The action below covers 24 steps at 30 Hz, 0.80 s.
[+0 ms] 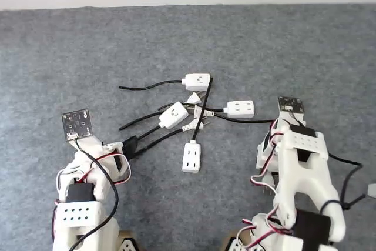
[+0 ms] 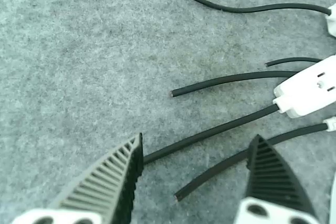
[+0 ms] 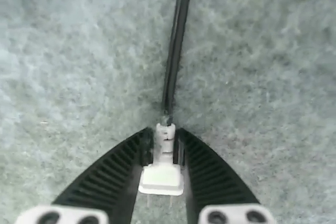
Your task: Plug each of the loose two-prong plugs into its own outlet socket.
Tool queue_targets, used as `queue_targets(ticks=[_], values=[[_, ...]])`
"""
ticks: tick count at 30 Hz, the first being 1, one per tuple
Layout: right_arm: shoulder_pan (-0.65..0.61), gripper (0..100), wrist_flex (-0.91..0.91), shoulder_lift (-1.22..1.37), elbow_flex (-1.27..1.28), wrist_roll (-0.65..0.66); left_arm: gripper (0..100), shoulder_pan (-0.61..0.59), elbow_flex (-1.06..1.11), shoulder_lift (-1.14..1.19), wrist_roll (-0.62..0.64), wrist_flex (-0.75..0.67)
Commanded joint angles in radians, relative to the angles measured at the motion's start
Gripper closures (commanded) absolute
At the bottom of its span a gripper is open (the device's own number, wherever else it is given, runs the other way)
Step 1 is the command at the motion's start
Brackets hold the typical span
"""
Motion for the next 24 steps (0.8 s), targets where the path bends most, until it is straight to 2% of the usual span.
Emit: queue_targets(ticks=[1,9,12,24], values=[[-0.004,93.0,-0.007,0.024,-0.054,0.015,70,-0.002,-0.004,-0.014,0.009,-0.026],[-0.002,93.8,-0.007,0.036,-0.057,0.02,70,-0.002,-0.004,-0.014,0.008,-0.026],[0.002,99.1,-0.012,0.036,-0.057,0.021,70,-0.002,-0.004,-0.014,0.008,-0.025],[-0.004,99.1,0.041,0.024,-0.071,0.043,70,0.0,-0.004,-0.014,0.011,-0.025]])
